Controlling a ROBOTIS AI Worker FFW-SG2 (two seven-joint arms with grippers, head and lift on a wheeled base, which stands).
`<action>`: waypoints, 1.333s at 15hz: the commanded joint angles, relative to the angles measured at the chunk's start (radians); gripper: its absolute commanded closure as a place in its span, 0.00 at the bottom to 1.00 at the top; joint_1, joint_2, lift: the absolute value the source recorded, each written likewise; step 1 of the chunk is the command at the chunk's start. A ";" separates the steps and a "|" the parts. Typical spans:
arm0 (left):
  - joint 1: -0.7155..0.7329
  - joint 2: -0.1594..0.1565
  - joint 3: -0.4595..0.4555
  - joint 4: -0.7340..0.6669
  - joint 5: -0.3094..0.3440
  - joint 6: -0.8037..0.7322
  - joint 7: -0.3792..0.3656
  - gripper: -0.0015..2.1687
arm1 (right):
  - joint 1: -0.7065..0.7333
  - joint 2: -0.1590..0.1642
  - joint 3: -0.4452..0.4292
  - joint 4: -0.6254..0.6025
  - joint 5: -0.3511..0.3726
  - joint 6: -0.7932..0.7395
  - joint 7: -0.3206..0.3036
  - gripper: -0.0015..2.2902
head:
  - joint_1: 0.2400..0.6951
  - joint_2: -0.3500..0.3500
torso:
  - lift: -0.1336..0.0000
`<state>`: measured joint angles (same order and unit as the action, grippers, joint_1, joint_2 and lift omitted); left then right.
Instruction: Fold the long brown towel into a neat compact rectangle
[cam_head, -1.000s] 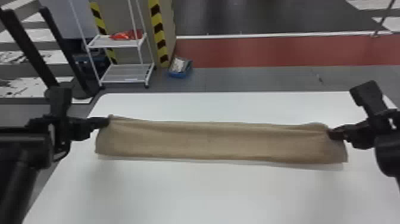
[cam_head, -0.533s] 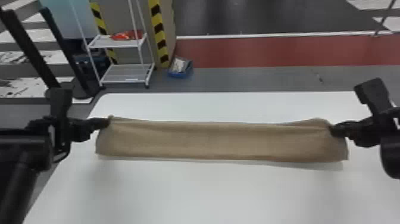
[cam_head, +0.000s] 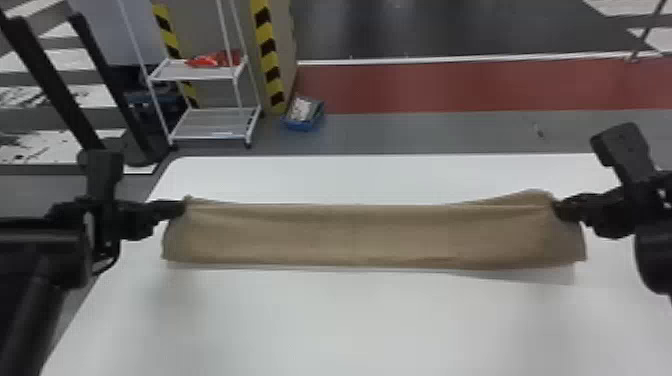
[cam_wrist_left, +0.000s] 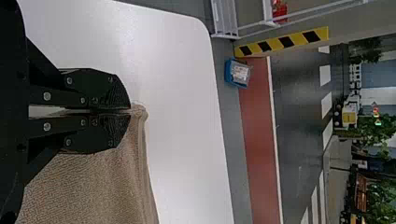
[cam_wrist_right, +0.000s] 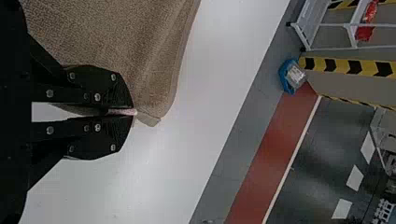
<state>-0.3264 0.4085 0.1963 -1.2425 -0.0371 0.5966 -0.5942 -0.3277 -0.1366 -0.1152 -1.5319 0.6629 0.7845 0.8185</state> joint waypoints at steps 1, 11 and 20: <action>0.004 0.003 0.002 0.000 0.000 -0.002 0.001 0.50 | -0.001 -0.001 0.002 0.012 0.018 0.000 -0.001 0.45 | 1.00 0.65 | 0.07; 0.015 0.001 0.000 0.000 -0.001 -0.002 -0.001 0.50 | -0.017 -0.003 0.002 0.082 0.063 -0.027 -0.009 0.45 | 1.00 0.64 | 0.07; 0.021 -0.004 0.000 -0.014 0.002 -0.024 -0.013 0.50 | -0.022 -0.003 -0.017 0.098 0.063 -0.037 -0.035 0.45 | 1.00 0.61 | 0.07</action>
<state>-0.3052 0.4035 0.1963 -1.2528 -0.0367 0.5731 -0.6071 -0.3496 -0.1396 -0.1236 -1.4290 0.7332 0.7498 0.7837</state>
